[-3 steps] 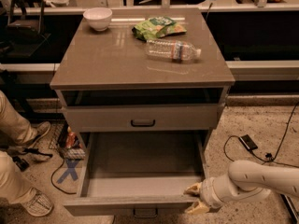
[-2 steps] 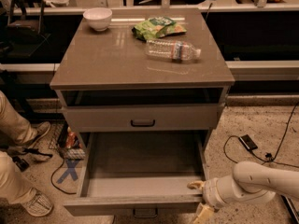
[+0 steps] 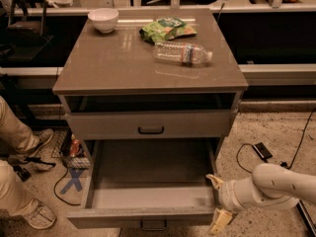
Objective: Open middle drawer
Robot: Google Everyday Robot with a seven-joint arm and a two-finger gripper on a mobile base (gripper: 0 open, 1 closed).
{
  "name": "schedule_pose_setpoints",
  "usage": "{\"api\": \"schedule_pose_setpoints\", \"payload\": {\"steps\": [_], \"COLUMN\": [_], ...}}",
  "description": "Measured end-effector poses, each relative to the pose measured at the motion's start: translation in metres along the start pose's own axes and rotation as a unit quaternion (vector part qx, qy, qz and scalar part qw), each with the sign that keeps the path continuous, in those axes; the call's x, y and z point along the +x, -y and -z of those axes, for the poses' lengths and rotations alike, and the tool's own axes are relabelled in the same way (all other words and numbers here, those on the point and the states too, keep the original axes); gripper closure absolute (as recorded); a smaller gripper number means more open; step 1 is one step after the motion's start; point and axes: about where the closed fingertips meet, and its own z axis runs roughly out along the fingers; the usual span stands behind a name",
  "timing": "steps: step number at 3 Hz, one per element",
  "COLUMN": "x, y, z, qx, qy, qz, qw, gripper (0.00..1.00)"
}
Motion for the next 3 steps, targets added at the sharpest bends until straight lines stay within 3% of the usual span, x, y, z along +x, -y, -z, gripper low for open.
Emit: {"api": "schedule_pose_setpoints", "payload": {"steps": [2, 3], "x": [-0.012, -0.028], "y": [0.053, 0.092], "z": [0.1, 0.148], "qx": [0.063, 0.067], "qy": [-0.063, -0.082], "qz": [0.029, 0.037], "qw": [0.9956, 0.9937], "gripper": [0.0, 0.0]}}
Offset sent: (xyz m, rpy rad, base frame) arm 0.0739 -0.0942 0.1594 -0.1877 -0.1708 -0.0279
